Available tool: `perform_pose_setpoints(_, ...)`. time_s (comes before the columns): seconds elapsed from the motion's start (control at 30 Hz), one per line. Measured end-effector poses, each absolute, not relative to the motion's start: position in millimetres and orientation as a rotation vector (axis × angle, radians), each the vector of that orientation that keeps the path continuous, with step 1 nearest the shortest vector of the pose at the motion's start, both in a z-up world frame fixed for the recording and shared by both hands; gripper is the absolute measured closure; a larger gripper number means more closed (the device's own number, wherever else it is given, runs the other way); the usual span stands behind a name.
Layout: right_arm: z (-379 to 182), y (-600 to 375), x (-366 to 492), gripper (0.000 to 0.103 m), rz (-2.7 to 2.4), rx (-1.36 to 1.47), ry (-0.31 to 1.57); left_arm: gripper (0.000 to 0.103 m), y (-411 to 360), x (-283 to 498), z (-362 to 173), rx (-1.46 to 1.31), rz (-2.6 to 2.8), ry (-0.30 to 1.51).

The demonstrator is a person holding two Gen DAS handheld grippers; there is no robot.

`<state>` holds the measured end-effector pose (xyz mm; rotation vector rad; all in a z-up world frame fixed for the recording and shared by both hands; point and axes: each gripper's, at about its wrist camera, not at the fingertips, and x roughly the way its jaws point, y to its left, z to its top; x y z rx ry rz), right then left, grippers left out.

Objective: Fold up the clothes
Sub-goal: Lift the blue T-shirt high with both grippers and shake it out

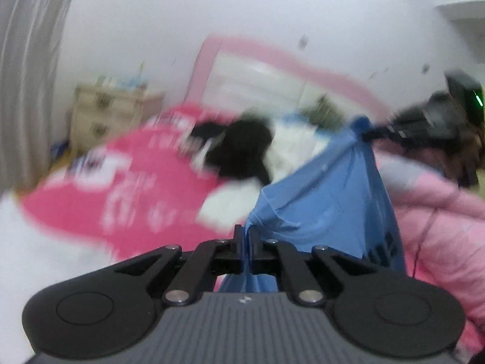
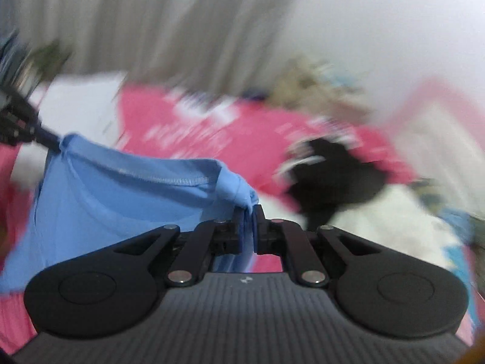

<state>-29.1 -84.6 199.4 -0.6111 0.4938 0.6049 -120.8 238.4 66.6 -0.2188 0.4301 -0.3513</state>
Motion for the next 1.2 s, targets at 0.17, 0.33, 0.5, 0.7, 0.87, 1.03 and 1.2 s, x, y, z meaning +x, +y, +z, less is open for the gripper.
perform_pose_setpoints(0.17,261,-150,-100,0.099,0.359,-0.434,0.270,0.100,208,-109,154,-0.159,-0.449,0.209)
perform_pose_setpoints(0.33,313,-190,-174,0.099,0.193,-0.291,0.070,0.100,176,-128,239,-0.068,-0.517,-0.004)
perform_pose_setpoints(0.5,362,-200,-243,0.099,0.110,-0.239,-0.113,0.100,157,-166,312,0.017,-0.531,-0.194)
perform_pose_setpoints(0.7,409,-199,-304,0.099,0.051,-0.220,-0.318,0.100,147,-218,370,0.100,-0.484,-0.344)
perform_pose_setpoints(0.87,427,-208,-323,0.099,0.093,-0.158,-0.333,0.100,138,-242,385,0.118,-0.519,-0.313)
perform_pose_setpoints(1.03,407,-210,-319,0.096,0.206,-0.104,-0.178,0.100,112,-239,367,0.163,-0.528,-0.177)
perform_pose_setpoints(1.2,334,-225,-279,0.070,0.560,0.108,0.137,0.100,93,-211,350,0.182,-0.510,-0.070)
